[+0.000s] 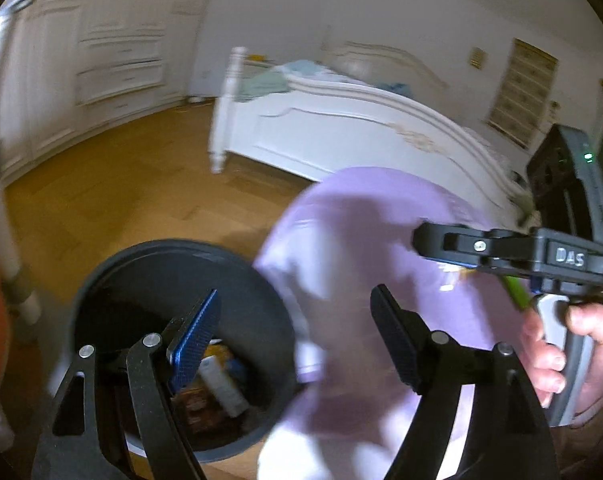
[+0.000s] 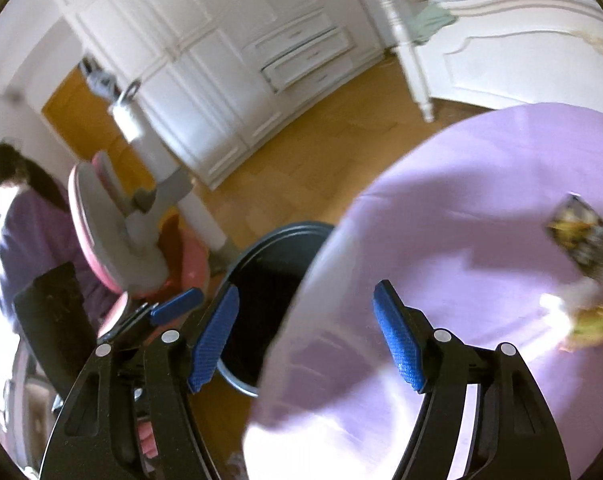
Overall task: Collect trash
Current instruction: 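Carry both items over the black bin and open both tools to drop them, then grasp the white eye-drop bottle with the left tool while the right tool grasps the green wrapper, then carry both items over the black bin and open both tools to drop them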
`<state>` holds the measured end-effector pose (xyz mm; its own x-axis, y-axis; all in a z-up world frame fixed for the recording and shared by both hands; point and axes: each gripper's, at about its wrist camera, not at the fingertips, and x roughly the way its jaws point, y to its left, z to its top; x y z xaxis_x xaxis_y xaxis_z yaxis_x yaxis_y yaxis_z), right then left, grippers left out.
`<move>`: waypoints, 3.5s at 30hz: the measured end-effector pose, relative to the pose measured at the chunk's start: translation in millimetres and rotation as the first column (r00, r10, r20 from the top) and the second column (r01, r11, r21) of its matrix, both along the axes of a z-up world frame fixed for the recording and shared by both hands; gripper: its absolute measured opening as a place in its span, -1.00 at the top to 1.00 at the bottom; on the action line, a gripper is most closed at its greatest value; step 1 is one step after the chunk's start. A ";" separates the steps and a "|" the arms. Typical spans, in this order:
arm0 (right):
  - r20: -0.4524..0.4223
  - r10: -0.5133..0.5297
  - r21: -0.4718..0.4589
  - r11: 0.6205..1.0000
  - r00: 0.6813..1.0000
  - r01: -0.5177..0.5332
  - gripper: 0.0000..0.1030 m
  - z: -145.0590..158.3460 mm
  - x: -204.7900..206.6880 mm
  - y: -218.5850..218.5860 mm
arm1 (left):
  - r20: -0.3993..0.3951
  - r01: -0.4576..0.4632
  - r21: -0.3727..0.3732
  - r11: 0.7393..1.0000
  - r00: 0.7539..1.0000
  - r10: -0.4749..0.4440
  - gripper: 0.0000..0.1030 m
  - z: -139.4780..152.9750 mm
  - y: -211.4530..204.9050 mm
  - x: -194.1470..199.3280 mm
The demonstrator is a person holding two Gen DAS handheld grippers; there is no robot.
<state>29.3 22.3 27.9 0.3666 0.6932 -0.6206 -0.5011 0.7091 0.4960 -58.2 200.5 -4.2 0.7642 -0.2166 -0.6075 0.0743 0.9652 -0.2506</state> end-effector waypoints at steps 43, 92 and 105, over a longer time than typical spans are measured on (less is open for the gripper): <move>0.126 -0.325 -0.381 0.857 0.937 0.348 0.04 -53.0 15.8 -242.5 | -0.245 0.324 -0.016 0.946 0.916 -0.318 0.20 -33.0 -249.2 174.1; 0.000 0.193 -0.057 0.980 0.981 -0.192 0.66 17.3 -36.6 40.6 | -0.002 -0.211 -0.176 0.962 0.977 0.214 0.19 -9.8 61.4 -43.2; -0.077 0.263 -0.103 0.957 0.962 -0.270 0.66 -14.4 -20.6 127.7 | -0.064 -0.283 -0.192 0.940 0.959 0.275 0.19 -36.2 105.6 -51.5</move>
